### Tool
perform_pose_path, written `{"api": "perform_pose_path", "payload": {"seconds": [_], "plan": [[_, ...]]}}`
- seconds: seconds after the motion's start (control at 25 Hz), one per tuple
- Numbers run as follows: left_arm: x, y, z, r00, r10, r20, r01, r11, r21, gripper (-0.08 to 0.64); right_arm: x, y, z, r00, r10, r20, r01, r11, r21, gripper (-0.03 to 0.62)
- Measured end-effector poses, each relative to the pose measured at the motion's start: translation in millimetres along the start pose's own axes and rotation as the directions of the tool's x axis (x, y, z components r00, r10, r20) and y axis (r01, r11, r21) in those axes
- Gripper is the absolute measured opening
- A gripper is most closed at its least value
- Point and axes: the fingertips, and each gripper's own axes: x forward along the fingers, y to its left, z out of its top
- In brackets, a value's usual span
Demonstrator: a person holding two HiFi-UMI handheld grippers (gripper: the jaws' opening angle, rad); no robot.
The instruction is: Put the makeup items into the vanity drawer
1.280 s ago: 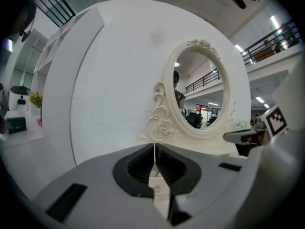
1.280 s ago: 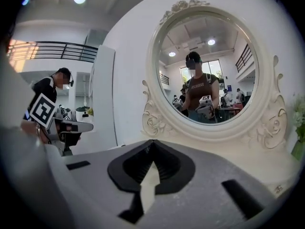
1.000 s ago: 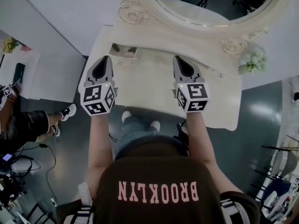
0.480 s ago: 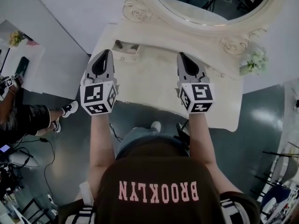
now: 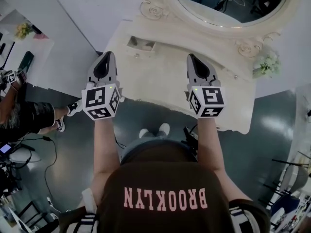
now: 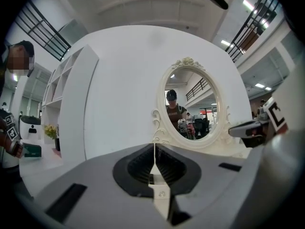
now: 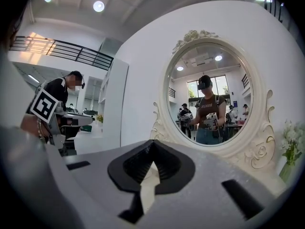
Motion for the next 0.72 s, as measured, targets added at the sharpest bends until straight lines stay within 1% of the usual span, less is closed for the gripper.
{"api": "perform_pose_path", "payload": {"seconds": [0.16, 0.32, 0.48, 0.72], "plan": [[-11.5, 0.3, 0.6, 1.000, -0.006, 0.010, 0.006, 1.000, -0.002, 0.008, -7.4, 10.5, 5.1, 1.000, -0.001, 0.013, 0.001, 1.000, -0.018, -0.003], [-20.6, 2.7, 3.9, 1.000, -0.004, 0.019, 0.004, 1.000, -0.022, 0.008, -13.0, 18.8, 10.2, 1.000, 0.004, 0.019, -0.003, 0.999, -0.035, -0.003], [-27.1, 1.8, 6.7, 1.000, -0.005, 0.015, 0.005, 1.000, -0.004, 0.008, -17.6, 24.0, 11.5, 1.000, 0.000, 0.015, 0.000, 1.000, -0.030, -0.003], [-34.9, 2.2, 9.8, 1.000, -0.015, 0.021, 0.015, 1.000, -0.004, 0.008, -23.1, 32.1, 15.1, 1.000, -0.001, 0.030, 0.002, 0.999, -0.045, -0.003]]}}
